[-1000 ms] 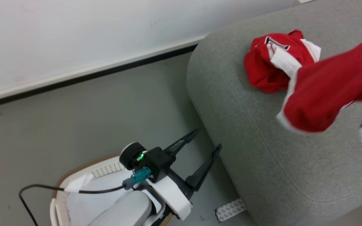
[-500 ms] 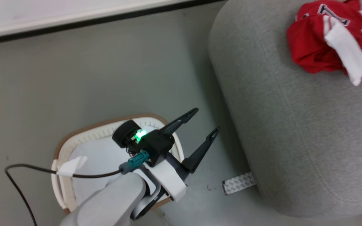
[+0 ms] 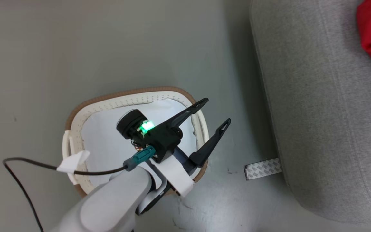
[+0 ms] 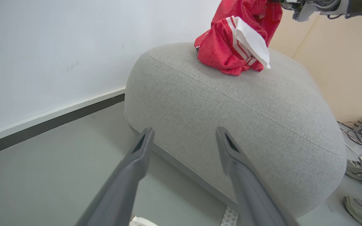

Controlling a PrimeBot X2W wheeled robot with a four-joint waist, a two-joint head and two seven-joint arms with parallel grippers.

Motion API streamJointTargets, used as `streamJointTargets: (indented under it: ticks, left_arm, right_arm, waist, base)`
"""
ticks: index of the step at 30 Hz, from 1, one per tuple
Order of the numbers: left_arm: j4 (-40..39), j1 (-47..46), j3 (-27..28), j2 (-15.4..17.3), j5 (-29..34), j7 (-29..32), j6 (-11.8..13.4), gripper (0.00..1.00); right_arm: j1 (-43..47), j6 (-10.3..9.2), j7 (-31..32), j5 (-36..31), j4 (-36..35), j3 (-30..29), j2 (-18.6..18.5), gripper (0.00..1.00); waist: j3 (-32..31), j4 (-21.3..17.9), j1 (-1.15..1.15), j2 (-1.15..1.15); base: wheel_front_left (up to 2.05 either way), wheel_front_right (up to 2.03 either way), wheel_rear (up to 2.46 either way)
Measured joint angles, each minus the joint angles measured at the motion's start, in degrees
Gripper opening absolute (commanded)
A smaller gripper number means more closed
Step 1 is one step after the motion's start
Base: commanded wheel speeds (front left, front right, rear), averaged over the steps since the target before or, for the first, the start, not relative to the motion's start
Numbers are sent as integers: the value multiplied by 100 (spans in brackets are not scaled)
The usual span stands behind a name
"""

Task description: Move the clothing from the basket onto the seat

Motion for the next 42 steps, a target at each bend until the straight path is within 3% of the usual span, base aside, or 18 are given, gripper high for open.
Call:
streamJointTargets:
  ticks: [8,9,10,12,13,14,16,24,30,38,42]
  left_arm:
    - [112,-37,-25,3,7,-40,-1,100]
    - [123,-38,-30,2,7,-47,-1,100]
    - [137,-38,-33,-1,5,-49,-1,100]
    - [174,-38,-34,-4,5,-56,0,100]
    - [192,-38,-37,-5,3,-60,0,100]
    - [215,-38,-40,-8,-3,-63,-1,100]
    - [258,-37,-46,-14,-20,-96,-8,100]
    - [441,173,44,-102,-103,-158,37,100]
    - [505,513,377,-121,-290,-190,209,100]
    - [305,1050,1187,-103,-392,-196,460,100]
    - [225,1291,1607,2,-370,-197,576,100]
  right_arm:
    - [54,0,1503,636,387,706,96,0]
    - [73,0,1605,754,350,779,89,5]
    - [94,0,1631,838,308,834,70,21]
    - [144,0,1699,958,242,956,30,33]
    - [174,0,1757,1038,215,1016,22,47]
    - [204,0,1802,1114,197,1078,21,94]
    - [272,0,1859,1207,158,1185,14,100]
    - [682,0,2137,1558,-145,1809,-67,100]
    - [996,1,2106,1804,-786,2295,-397,100]
    - [1377,0,1401,2062,-1819,2581,-790,100]
    - [1627,0,598,1722,-2116,2494,-867,100]
  waist:
    - [149,41,0,0]
    - [149,33,0,0]
    - [145,24,0,0]
    - [117,3,0,0]
    - [93,-8,0,0]
    - [63,-19,0,0]
    - [-10,-39,0,0]
    - [-578,-85,-1,0]
    - [-1270,-77,-1,0]
    - [-2166,56,-1,0]
    - [-2499,215,-2,0]
  base:
    - [0,0,0]
    - [0,0,0]
    - [0,0,0]
    - [0,0,0]
    - [0,0,0]
    - [0,0,0]
    - [0,0,0]
    - [0,0,0]
    - [0,0,0]
    - [0,0,0]
    - [0,0,0]
